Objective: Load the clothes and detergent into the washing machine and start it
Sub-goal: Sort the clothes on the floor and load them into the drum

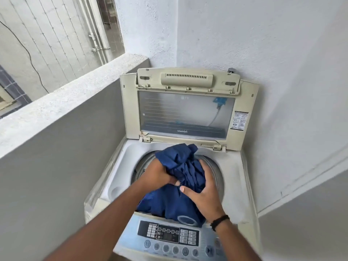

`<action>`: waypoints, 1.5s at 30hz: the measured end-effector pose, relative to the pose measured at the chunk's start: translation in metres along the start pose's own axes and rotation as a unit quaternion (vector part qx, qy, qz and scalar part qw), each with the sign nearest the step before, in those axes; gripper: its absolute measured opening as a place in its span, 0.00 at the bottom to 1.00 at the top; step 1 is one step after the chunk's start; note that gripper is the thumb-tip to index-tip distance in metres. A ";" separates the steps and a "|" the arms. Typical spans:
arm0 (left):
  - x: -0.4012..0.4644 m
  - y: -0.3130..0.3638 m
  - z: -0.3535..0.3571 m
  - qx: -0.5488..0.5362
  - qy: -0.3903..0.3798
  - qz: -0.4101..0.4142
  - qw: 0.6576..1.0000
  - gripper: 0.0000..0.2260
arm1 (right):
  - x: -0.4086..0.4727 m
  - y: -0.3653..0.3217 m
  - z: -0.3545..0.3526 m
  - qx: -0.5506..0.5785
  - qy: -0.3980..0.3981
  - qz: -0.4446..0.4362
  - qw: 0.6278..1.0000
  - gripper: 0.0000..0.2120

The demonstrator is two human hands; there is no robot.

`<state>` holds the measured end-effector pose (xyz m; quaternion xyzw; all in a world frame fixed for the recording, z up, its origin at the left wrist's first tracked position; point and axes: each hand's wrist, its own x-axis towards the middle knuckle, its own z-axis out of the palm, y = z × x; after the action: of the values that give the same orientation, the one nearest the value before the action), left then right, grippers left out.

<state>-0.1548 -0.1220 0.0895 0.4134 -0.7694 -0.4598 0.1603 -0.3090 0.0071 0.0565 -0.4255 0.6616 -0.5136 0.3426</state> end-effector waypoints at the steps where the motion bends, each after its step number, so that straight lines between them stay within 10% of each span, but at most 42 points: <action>1: 0.011 -0.008 -0.001 0.000 0.007 -0.030 1.000 0.15 | 0.012 0.014 0.001 -0.011 0.014 0.023 1.000 0.43; 6: 0.031 -0.046 0.016 -0.053 0.082 -0.192 0.977 0.39 | 0.067 0.074 -0.005 -0.073 0.006 0.200 0.977 0.36; 13: 0.009 -0.121 0.041 0.031 0.010 -0.261 0.965 0.37 | 0.074 0.081 0.000 -0.130 -0.063 0.149 0.978 0.29; 17: 0.003 -0.140 0.058 0.230 -0.180 -0.236 0.927 0.29 | 0.051 0.103 0.035 -0.353 -0.365 0.136 0.851 0.36; 20: 0.011 -0.144 0.073 0.164 -0.241 -0.252 0.923 0.04 | 0.041 0.109 0.054 -0.444 -0.444 0.111 0.771 0.36; 27: 0.038 -0.140 0.057 0.205 -0.293 -0.311 0.880 0.17 | 0.060 0.132 0.047 -0.443 -0.328 0.165 0.818 0.45; 32: 0.068 -0.123 0.051 0.311 -0.009 -0.072 0.948 0.18 | 0.077 0.166 0.044 -0.412 -0.395 0.229 0.789 0.47; 36: 0.103 -0.130 0.058 0.303 -0.109 0.025 0.946 0.27 | 0.097 0.169 0.044 -0.395 -0.396 0.211 0.802 0.41; 41: 0.130 -0.184 0.074 0.318 -0.250 -0.156 0.901 0.37 | 0.112 0.138 0.034 -0.388 -0.253 0.103 0.880 0.13; 45: 0.128 -0.198 0.082 0.243 -0.256 -0.239 0.905 0.32 | 0.115 0.119 0.029 -0.314 0.060 0.047 0.946 0.12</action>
<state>-0.1869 -0.2213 -0.1375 0.4797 -0.7498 -0.3727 -0.2624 -0.3543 -0.0962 -0.0684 -0.4485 0.8278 -0.2881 0.1750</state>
